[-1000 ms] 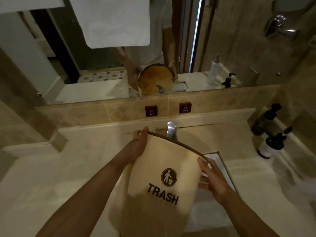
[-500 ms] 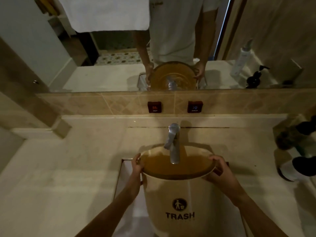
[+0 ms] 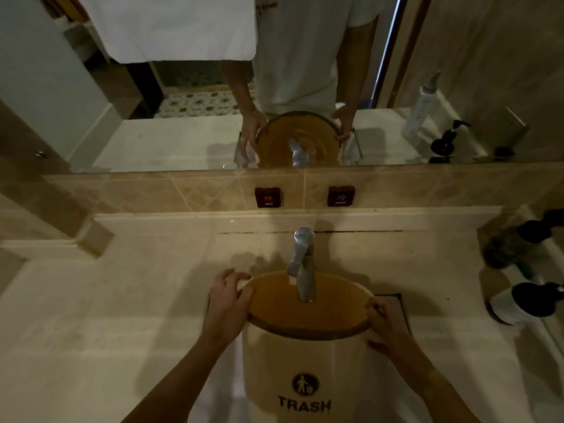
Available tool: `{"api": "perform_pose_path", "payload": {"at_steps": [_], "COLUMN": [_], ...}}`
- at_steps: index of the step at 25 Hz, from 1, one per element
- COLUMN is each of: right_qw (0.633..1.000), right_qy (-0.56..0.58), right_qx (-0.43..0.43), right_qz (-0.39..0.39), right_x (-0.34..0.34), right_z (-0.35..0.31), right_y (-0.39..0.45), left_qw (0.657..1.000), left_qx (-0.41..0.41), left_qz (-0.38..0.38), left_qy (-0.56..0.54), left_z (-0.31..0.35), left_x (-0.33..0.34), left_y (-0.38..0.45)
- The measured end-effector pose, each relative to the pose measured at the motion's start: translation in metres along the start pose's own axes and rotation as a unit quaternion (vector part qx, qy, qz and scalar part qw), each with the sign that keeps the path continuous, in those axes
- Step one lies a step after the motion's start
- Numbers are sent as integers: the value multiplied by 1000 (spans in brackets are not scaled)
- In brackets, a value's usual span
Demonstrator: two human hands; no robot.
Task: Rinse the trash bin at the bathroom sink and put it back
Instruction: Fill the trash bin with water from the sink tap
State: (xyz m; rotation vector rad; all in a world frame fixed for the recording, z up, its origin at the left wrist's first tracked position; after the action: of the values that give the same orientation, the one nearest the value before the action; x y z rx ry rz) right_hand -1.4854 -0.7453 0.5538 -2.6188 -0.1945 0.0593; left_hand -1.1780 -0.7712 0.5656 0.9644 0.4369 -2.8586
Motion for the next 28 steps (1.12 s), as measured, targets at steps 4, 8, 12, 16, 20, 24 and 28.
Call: {"api": "perform_pose_path", "payload": {"at_steps": [4, 8, 12, 16, 20, 24, 28], "right_qw": [998, 997, 998, 997, 996, 995, 980], "right_qy": [-13, -24, -29, -44, -56, -62, -151], "right_qx": [-4, 7, 4, -10, -22, -29, -73], "right_qz": [63, 71, 59, 65, 68, 66, 110], "right_x": [11, 15, 15, 14, 12, 12, 9], "right_z": [3, 1, 0, 1, 2, -1, -8], "right_y": [7, 13, 16, 18, 24, 24, 14], "left_qw": [990, 971, 964, 958, 961, 964, 989], "left_qx": [40, -28, -92, -123, -118, -123, -33], "left_qz": [-133, -231, -211, -210, -215, -208, -132], "left_qy": [4, -63, -131, -153, -129, -114, -57], "left_z": [71, 87, 94, 109, 113, 112, 104], "left_x": [18, 46, 49, 44, 42, 40, 29], "left_y": [29, 44, 49, 54, 54, 53, 40]}}
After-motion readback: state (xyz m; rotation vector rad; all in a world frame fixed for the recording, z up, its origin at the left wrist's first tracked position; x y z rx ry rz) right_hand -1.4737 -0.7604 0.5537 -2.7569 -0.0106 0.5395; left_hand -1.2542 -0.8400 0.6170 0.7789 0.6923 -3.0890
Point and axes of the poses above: each hand's wrist, its own y-axis towards the middle knuckle, its own x-axis out of the palm, z = x × y, the point moved 3 cm from there along y, towards the middle knuckle, and after that the axes turned 4 degrees about -z, right-handed, at the moved point
